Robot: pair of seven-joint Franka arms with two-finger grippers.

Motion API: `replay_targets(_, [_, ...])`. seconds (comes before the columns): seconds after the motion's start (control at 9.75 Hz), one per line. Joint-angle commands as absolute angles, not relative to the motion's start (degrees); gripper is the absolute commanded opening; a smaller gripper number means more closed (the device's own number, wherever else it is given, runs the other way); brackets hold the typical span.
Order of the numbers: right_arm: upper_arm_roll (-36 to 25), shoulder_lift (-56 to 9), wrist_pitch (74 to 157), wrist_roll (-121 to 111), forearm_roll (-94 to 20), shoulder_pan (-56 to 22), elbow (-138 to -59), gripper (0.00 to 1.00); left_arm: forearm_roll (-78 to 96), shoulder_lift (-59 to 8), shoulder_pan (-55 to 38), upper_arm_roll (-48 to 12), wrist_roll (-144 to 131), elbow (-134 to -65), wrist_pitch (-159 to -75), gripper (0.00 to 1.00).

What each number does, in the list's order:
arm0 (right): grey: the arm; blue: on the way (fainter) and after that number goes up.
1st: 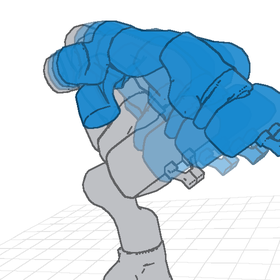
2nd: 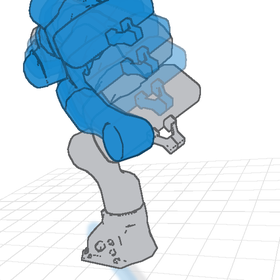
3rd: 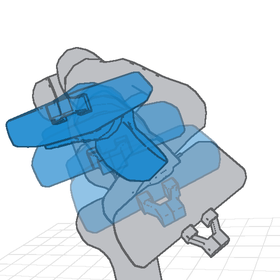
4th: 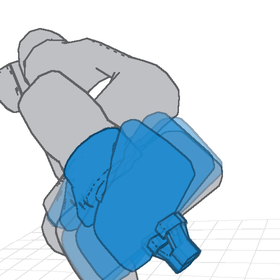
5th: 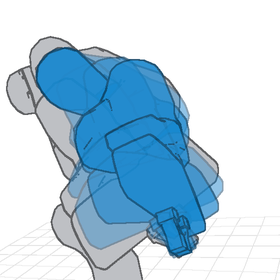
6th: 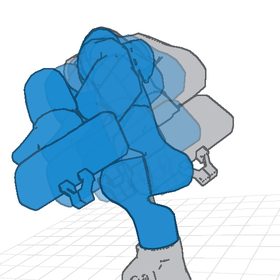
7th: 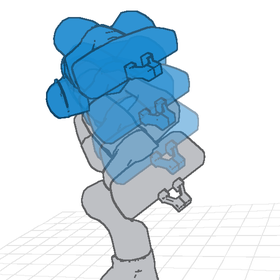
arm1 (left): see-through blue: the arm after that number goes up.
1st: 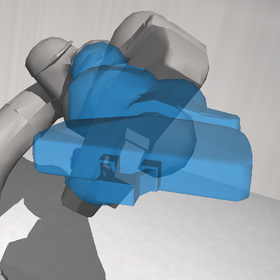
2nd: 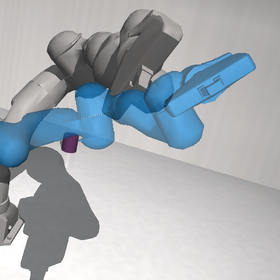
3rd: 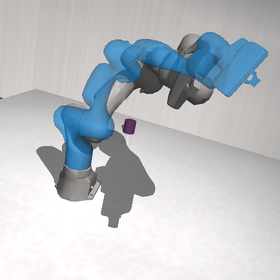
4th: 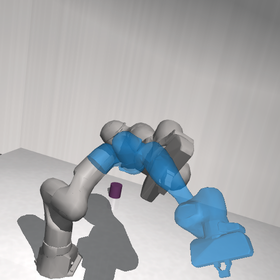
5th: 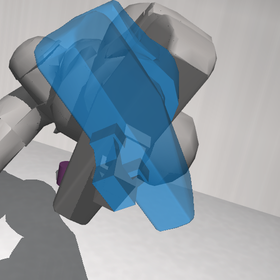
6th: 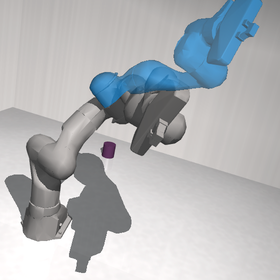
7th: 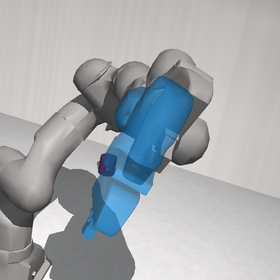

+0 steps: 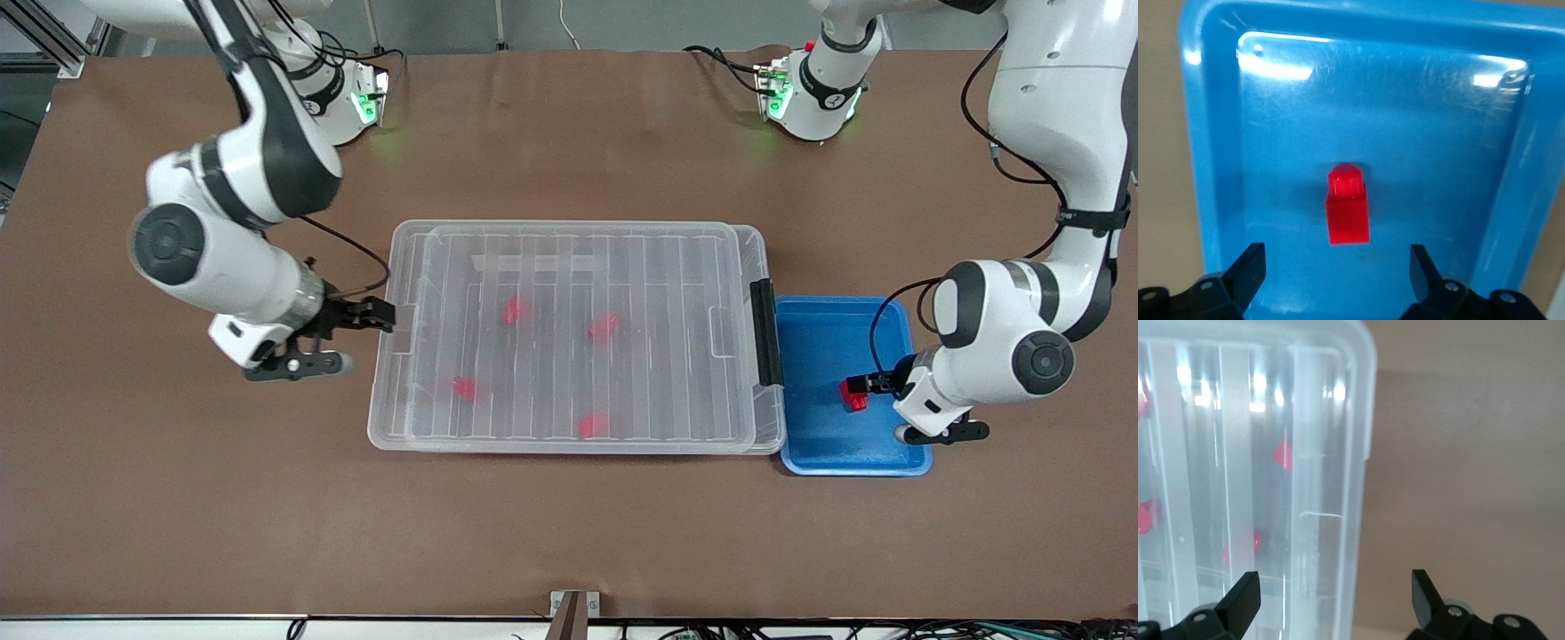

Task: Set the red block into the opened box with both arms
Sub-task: 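Reach the left gripper to the tray block while the right gripper reaches the box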

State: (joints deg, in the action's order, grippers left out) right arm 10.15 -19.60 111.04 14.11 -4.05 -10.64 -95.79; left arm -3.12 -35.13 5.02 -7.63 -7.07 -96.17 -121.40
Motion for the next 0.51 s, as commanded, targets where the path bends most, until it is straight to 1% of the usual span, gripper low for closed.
replay_targets(0.0, [10.20,-20.30,114.94,15.38,-1.16,-10.90,-99.21,1.00,-3.60,-39.54,4.66,-7.65,-7.82,-95.63,-124.00,0.79])
replay_targets(0.21, [10.20,-20.30,116.89,15.38,-0.09,-10.20,-101.24,1.00,-3.69,-41.83,4.57,-7.65,-7.82,-95.19,-126.29,0.63])
replay_targets(0.41, [10.20,-20.30,117.07,15.29,0.35,-9.49,-102.21,1.00,-3.69,-43.32,4.40,-7.65,-7.74,-93.87,-126.39,0.21])
